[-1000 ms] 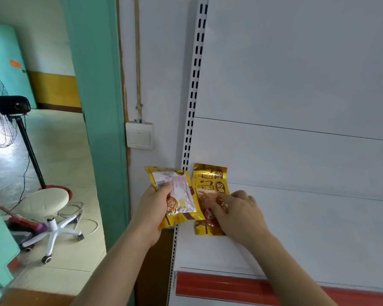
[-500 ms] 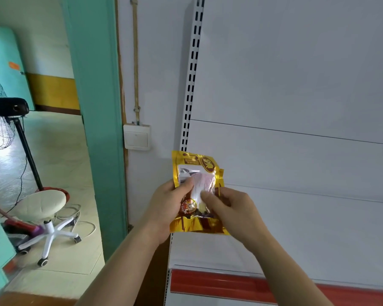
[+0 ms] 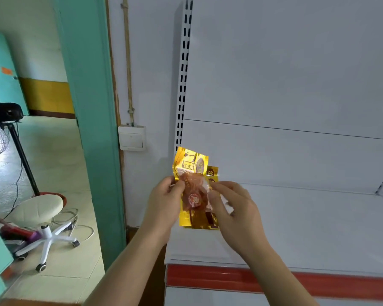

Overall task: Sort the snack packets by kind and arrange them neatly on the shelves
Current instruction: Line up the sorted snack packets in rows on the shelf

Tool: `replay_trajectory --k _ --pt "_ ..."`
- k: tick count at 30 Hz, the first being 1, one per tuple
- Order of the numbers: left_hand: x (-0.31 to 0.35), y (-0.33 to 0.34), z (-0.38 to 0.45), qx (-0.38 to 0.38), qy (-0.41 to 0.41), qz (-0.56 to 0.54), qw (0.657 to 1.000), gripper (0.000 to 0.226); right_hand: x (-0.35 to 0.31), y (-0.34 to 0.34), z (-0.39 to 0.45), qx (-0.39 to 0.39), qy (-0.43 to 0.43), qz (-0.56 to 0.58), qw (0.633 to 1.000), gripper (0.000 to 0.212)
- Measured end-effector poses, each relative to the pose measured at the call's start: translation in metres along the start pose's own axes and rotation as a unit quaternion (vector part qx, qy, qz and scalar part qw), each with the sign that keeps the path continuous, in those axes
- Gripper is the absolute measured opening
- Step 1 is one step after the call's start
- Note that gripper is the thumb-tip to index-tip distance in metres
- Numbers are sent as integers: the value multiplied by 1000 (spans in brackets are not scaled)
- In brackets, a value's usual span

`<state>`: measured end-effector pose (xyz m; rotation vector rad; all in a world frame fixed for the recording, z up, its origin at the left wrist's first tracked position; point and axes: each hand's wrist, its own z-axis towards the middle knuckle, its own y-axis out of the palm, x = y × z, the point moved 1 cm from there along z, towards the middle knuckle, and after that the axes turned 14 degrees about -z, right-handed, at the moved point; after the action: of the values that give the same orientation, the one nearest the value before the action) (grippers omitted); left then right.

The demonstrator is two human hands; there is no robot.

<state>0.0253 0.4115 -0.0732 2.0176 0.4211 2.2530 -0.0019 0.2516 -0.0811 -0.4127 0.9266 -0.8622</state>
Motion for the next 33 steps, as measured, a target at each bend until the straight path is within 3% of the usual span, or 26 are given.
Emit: replay_trajectory --k 2,4,7,8,11,15,19,23,27,33 --pt "-2 0 -2 -30 -38 -49 998 25 7 -4 2 -37 45 6 998 45" --pt "-5 4 -4 -45 -52 -53 996 27 8 -6 2 -98 86 74 989 45" --pt "-11 6 -4 -52 0 81 995 14 14 -9 2 -63 89 35 993 32" --pt "-9 6 -8 -54 18 146 988 21 16 -9 1 -59 95 15 994 31" --pt "-14 6 -17 -70 89 368 923 66 22 -4 -5 -100 91 -95 986 31" --pt "-22 11 -28 -115 126 531 830 47 24 0 -17 -163 29 -251 954 34" --pt "-19 10 -35 -115 143 599 779 41 21 -4 -21 -229 14 -307 924 54" --pt "-25 6 -31 -125 160 591 781 47 19 -3 -26 -232 -10 -300 925 72" --pt "-28 5 -32 -145 148 583 785 48 19 -6 -29 -256 -13 -299 919 56" --pt "-24 9 -26 -130 161 581 787 45 21 -17 -27 -272 4 -301 914 60"
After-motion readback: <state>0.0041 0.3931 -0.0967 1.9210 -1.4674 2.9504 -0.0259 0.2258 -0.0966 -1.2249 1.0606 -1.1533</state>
